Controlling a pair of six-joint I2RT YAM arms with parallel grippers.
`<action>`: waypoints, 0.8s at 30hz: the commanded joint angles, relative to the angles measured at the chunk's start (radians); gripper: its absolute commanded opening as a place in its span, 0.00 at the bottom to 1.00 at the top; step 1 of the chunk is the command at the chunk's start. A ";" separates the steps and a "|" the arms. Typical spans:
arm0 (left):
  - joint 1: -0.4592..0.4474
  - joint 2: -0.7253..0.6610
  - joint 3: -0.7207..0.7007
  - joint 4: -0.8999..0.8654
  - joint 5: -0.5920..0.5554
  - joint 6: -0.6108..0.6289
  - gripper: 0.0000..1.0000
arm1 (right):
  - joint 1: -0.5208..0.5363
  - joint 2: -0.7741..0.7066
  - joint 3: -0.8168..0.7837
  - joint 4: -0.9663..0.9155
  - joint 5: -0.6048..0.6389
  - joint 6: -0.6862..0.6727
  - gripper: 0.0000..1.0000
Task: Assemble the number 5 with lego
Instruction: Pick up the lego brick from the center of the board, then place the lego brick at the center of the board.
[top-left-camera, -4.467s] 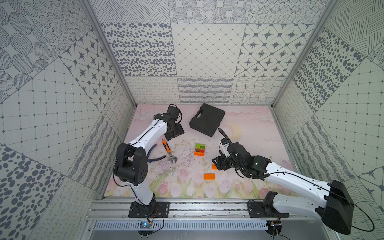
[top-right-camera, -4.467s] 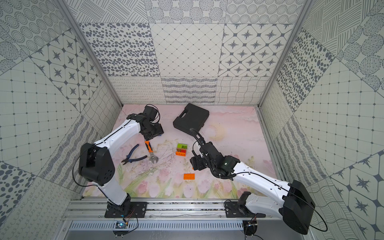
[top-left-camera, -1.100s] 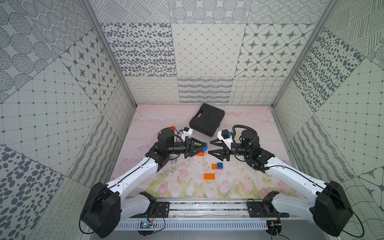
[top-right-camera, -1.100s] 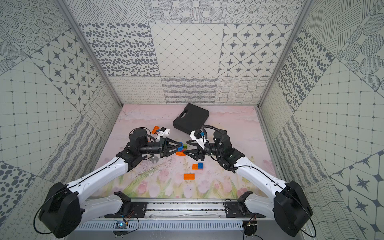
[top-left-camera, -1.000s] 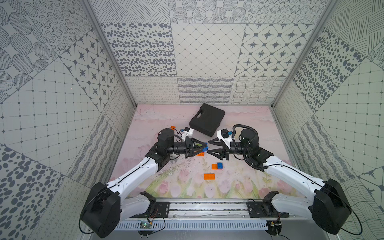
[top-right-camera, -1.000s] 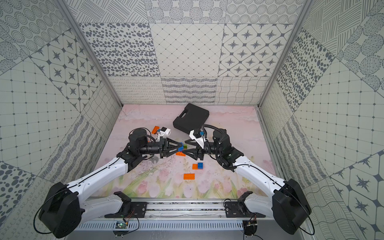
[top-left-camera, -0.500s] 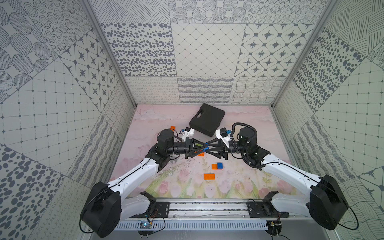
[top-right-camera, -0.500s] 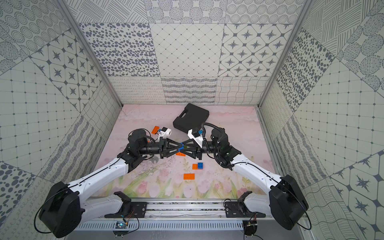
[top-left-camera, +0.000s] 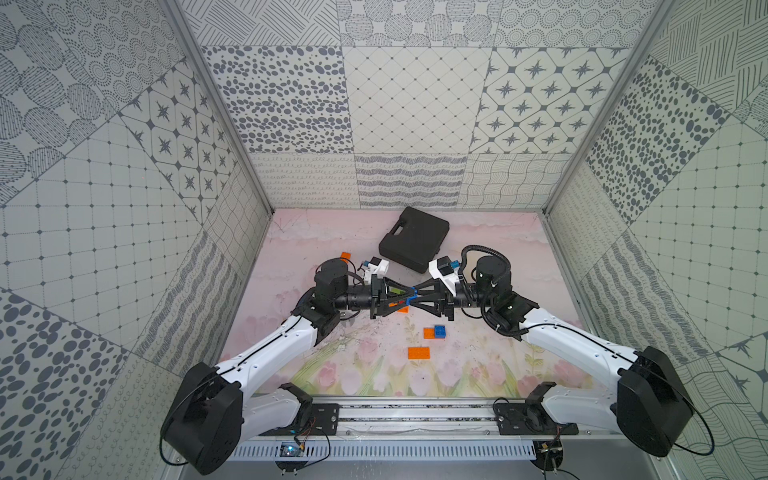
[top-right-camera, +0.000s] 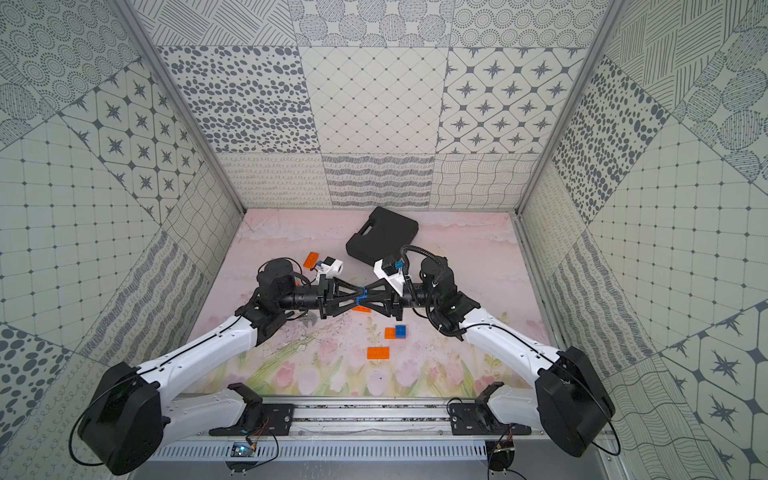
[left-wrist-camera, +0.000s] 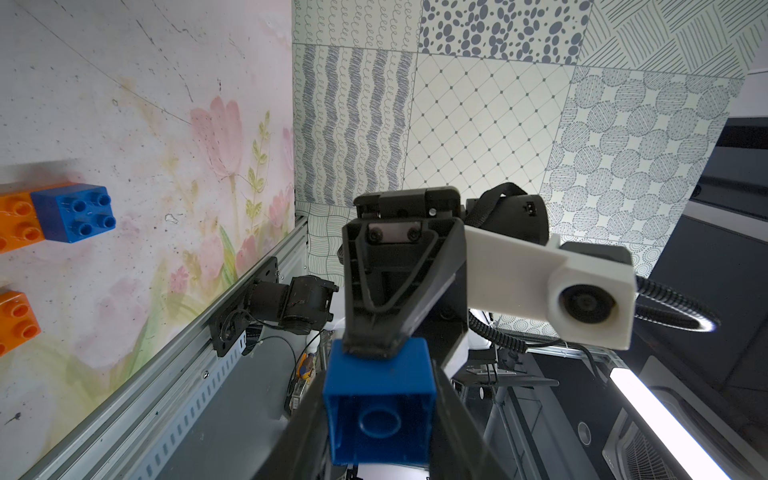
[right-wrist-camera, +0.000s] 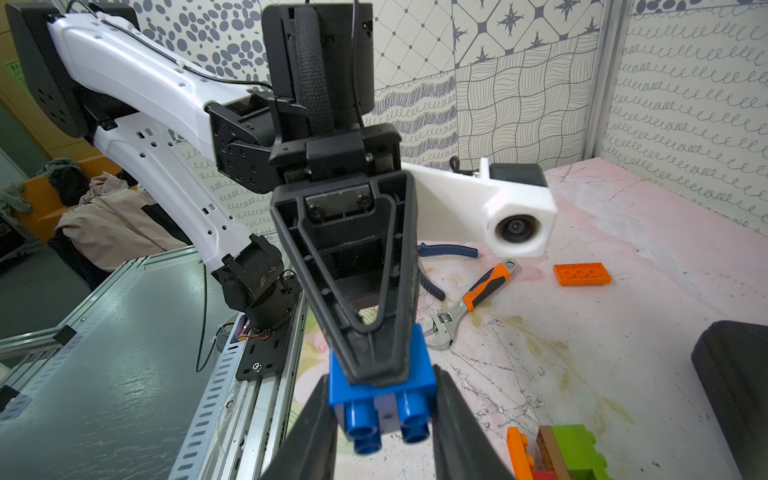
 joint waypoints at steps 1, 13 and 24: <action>-0.006 -0.006 0.025 -0.081 -0.024 0.142 0.43 | 0.025 -0.048 -0.016 0.015 0.034 0.086 0.11; -0.007 -0.048 0.100 -0.448 -0.172 0.371 0.76 | 0.043 -0.174 -0.096 -0.172 0.262 0.227 0.12; -0.034 -0.141 0.214 -0.944 -0.615 0.649 0.77 | 0.045 -0.216 -0.059 -0.699 0.601 0.492 0.10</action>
